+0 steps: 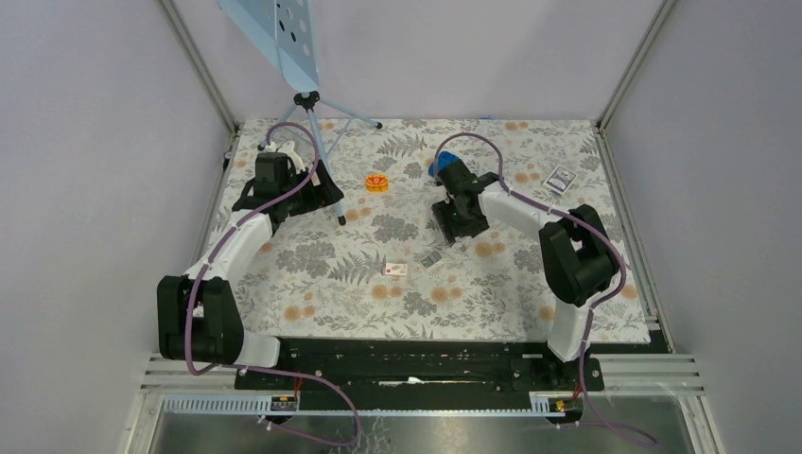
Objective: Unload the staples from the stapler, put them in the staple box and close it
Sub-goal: Pick up the staple from the center of the board.
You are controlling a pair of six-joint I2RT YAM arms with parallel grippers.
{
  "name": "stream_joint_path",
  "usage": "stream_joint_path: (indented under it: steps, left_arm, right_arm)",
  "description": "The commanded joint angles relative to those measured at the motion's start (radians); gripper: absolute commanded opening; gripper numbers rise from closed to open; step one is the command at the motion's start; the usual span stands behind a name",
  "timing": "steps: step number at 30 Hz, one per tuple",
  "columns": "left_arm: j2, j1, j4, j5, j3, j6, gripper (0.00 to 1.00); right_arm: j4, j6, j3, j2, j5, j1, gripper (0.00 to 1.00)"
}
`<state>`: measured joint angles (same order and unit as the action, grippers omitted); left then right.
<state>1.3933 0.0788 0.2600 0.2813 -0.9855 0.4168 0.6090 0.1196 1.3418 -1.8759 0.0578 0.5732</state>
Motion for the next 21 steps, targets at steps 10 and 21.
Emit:
stream_joint_path:
  steps: [10,21]
  left_arm:
    - [-0.031,-0.001,-0.053,0.021,0.004,0.007,0.87]
    - [-0.036,-0.001,-0.055,0.026,0.004,0.008,0.87]
  right_arm:
    - [0.104,-0.239,0.109,-0.124,-0.045,-0.061,0.61]
    - [0.113,-0.242,0.122,-0.172,-0.110,-0.063,0.50]
